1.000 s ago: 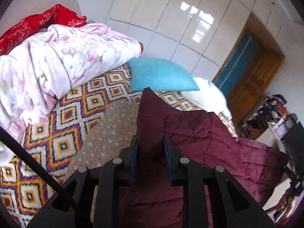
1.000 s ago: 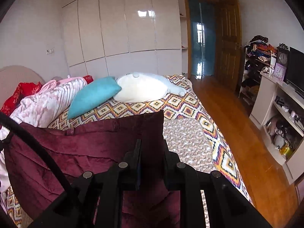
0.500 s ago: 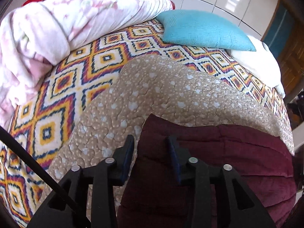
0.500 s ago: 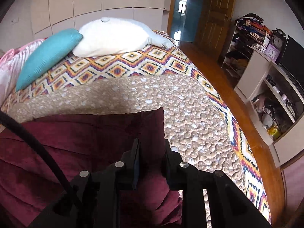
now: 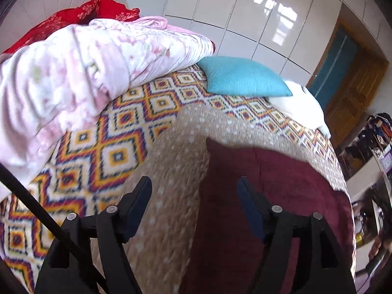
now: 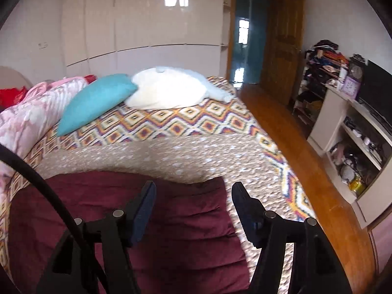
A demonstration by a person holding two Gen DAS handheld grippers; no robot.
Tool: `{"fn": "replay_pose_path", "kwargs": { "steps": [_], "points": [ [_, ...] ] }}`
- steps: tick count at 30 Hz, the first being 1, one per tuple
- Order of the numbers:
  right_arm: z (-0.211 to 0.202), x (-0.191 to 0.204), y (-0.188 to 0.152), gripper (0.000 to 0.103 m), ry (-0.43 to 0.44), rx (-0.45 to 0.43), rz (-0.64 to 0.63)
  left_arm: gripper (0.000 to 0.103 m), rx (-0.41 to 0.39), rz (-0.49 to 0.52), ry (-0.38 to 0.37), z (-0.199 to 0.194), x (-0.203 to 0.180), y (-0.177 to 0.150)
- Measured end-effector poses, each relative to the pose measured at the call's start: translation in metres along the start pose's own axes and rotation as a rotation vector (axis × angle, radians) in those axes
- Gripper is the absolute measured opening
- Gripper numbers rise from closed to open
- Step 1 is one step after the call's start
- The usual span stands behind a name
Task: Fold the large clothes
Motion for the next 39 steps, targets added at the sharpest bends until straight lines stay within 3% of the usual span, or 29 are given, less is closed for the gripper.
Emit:
{"fn": "replay_pose_path", "kwargs": {
  "steps": [2,4,8,9,11,15,18,21,23,26,29,31,35,39],
  "points": [
    [0.012,0.044,-0.014,0.037,0.104,0.080,-0.025,0.073,0.002,-0.009,-0.016,-0.013,0.013,-0.034],
    [0.025,0.082,-0.030,0.031,0.181,0.133,-0.056,0.073,0.002,-0.013,0.005,-0.015,0.023,-0.068],
    [0.063,0.161,-0.056,0.030,0.268,0.195,-0.147,0.073,-0.010,-0.011,0.062,0.004,0.036,-0.111],
    [0.077,0.171,-0.059,0.030,0.259,0.203,-0.170,0.073,-0.020,-0.007,0.085,0.012,0.038,-0.118],
    [0.115,0.187,-0.062,0.030,0.162,0.233,-0.219,0.073,-0.036,0.004,0.127,0.024,0.044,-0.127],
    [0.177,0.174,-0.059,0.030,0.065,0.277,-0.133,0.073,-0.071,-0.019,0.121,0.033,0.062,-0.139],
    [0.196,0.174,-0.055,0.032,-0.022,0.245,-0.169,0.073,-0.063,-0.020,0.112,0.030,0.075,-0.136],
    [0.199,0.183,-0.049,0.045,-0.130,0.247,-0.246,0.073,-0.114,-0.065,0.079,0.014,0.083,-0.128],
    [0.185,0.193,-0.037,0.048,-0.176,0.218,-0.267,0.074,-0.141,-0.073,0.082,0.007,0.087,-0.127],
    [0.141,0.221,-0.025,0.048,-0.051,0.114,-0.225,0.074,-0.161,-0.082,0.110,0.004,0.094,-0.126],
    [0.129,0.262,-0.040,0.048,0.129,0.172,-0.190,0.074,-0.175,-0.093,0.130,0.005,0.098,-0.125],
    [0.139,0.288,-0.057,0.049,0.174,0.236,-0.218,0.074,-0.182,-0.080,0.151,0.008,0.099,-0.125],
    [0.172,0.314,-0.089,0.051,0.022,0.280,-0.362,0.074,-0.216,-0.009,0.193,0.008,0.089,-0.130],
    [0.136,0.297,-0.074,0.051,0.080,0.221,-0.305,0.074,-0.235,0.065,0.180,0.006,0.072,-0.134]
  ]
}}
Point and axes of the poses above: each gripper's, at about its wrist camera, not at the fingertips, and z roughly the way its jaws point, x to its left, y to its top, the point moved 4 cm from there along z, roughly the way its jaws point, and after that the axes turned 10 degrees about y, right-handed, at the moved point
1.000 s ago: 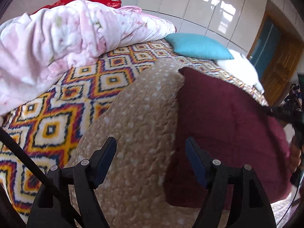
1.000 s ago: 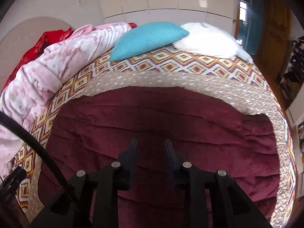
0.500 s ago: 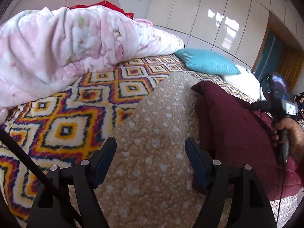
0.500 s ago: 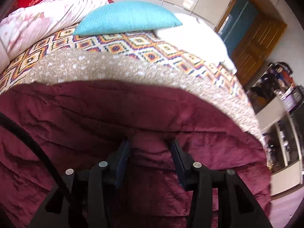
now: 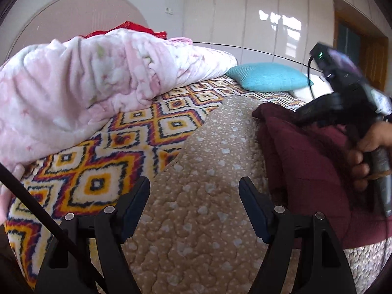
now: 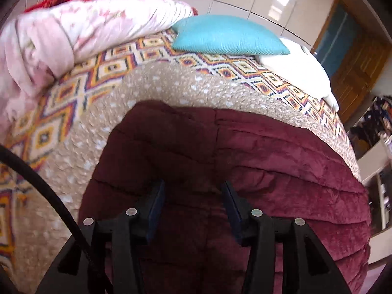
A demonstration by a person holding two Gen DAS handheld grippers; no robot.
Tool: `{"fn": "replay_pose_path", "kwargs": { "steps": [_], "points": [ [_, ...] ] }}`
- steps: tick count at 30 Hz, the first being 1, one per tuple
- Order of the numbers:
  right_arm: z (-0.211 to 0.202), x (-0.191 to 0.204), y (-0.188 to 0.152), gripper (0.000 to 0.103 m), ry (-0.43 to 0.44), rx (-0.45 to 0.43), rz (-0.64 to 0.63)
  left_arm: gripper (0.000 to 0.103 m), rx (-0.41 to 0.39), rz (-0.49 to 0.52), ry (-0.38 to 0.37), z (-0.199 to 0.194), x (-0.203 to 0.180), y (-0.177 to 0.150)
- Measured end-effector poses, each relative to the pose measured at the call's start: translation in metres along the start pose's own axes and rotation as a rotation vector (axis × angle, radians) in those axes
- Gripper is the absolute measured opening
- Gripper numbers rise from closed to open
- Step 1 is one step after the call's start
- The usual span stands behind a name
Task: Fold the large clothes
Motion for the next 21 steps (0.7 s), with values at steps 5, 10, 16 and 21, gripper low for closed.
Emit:
{"fn": "replay_pose_path", "kwargs": {
  "steps": [5,10,16,21],
  "points": [
    [-0.029,-0.057,-0.030,0.056,-0.085,-0.033,-0.041,0.074,-0.012,0.017,-0.008,-0.006,-0.009,-0.002],
    [-0.041,-0.214,-0.080,0.077,-0.220,-0.007,0.216,0.074,0.000,0.008,-0.019,-0.007,-0.010,-0.003],
    [-0.083,-0.390,-0.151,0.088,-0.323,0.029,0.651,0.074,0.021,-0.009,-0.027,-0.005,-0.011,-0.003],
    [-0.115,-0.378,-0.144,0.083,-0.380,-0.012,0.548,0.074,0.039,0.032,-0.036,-0.002,-0.024,-0.007]
  ]
}}
Point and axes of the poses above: each gripper's, at about its wrist camera, not at the fingertips, and z roughly the way its jaws point, x to its left, y to its top, the point moved 4 cm from there along z, roughly the way its jaws point, and after that the axes turned 10 degrees about y, right-handed, at the moved point
